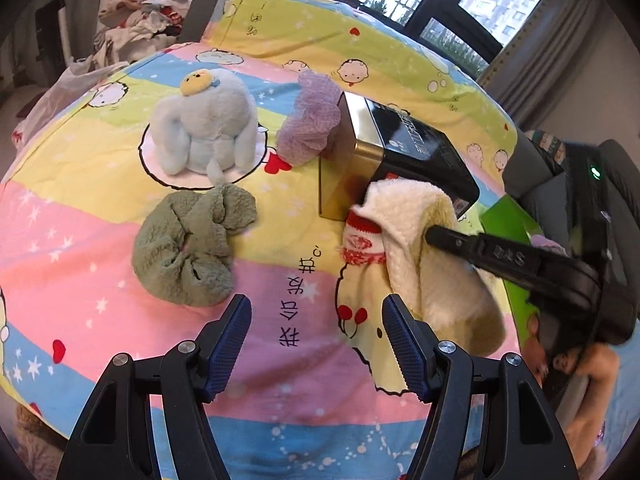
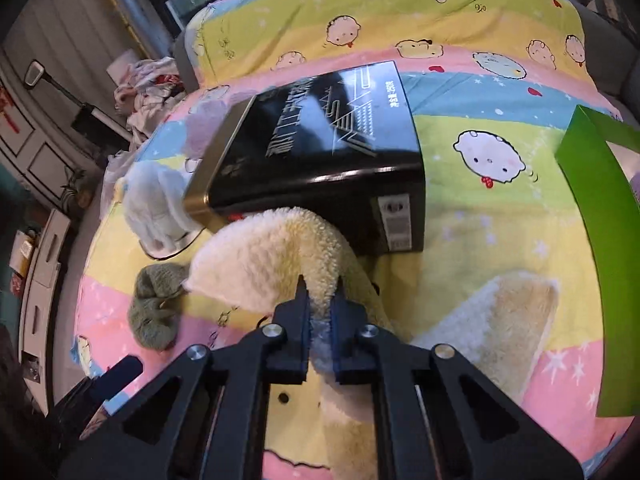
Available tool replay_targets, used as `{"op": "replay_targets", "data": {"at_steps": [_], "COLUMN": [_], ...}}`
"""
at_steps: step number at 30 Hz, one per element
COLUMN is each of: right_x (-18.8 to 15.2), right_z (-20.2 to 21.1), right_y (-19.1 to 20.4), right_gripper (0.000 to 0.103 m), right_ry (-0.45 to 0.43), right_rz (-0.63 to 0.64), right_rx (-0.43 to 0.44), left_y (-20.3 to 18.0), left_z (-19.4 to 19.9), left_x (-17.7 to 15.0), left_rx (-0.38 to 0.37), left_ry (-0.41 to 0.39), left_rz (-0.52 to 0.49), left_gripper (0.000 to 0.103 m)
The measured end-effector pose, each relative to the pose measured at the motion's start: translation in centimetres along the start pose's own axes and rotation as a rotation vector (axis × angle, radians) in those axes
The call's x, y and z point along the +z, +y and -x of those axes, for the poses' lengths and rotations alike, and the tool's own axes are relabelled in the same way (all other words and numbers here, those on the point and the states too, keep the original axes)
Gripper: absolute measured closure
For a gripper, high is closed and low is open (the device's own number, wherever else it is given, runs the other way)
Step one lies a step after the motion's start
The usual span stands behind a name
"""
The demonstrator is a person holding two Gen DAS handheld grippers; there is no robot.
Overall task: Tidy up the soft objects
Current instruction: 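Grasp the beige fluffy towel with the right tool while the left tool grasps it too, then lift the beige towel with both tools and carry it over the green box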
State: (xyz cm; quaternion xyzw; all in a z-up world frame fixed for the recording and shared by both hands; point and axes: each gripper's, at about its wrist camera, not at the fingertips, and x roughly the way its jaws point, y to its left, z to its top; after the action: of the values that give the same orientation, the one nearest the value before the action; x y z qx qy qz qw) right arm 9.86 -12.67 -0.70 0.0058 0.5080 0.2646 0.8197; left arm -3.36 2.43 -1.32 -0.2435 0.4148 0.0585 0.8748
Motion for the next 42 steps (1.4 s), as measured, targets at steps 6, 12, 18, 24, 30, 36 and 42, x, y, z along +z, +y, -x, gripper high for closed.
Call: {"op": "replay_targets", "data": {"at_steps": [6, 12, 18, 24, 30, 36, 42], "right_x": [-2.1, -6.2, -9.1, -9.2, -8.5, -6.9, -6.4], "right_z": [6.2, 7.9, 6.0, 6.7, 8.8, 7.1, 3.1], "right_y": [-1.0, -2.8, -5.0, -6.9, -9.3, -10.7, -10.7], "right_gripper": [0.095, 0.095, 0.092, 0.065, 0.03, 0.026, 0.029], "right_ry": [-0.102, -0.022, 0.087, 0.076, 0.003, 0.014, 0.103], "right_rz": [0.038, 0.095, 0.079, -0.007, -0.105, -0.17, -0.203], "right_rx": [0.132, 0.129, 0.068, 0.076, 0.079, 0.095, 0.147], "left_y": [-1.1, -2.8, -5.4, -8.2, -9.6, -10.9, -11.6], "left_z": [-0.3, 0.2, -0.8, -4.2, -6.3, -6.9, -7.5], "left_x": [-0.3, -0.4, -1.2, -3.3, -4.3, -4.5, -4.6], "left_rx": [-0.049, -0.196, -0.265, -0.222, -0.248, -0.204, -0.178], "left_ry": [0.033, 0.041, 0.078, 0.174, 0.248, 0.226, 0.21], "left_rz": [-0.027, -0.039, -0.089, -0.145, -0.15, -0.192, -0.223], "left_gripper": [0.035, 0.035, 0.035, 0.035, 0.035, 0.035, 0.035]}}
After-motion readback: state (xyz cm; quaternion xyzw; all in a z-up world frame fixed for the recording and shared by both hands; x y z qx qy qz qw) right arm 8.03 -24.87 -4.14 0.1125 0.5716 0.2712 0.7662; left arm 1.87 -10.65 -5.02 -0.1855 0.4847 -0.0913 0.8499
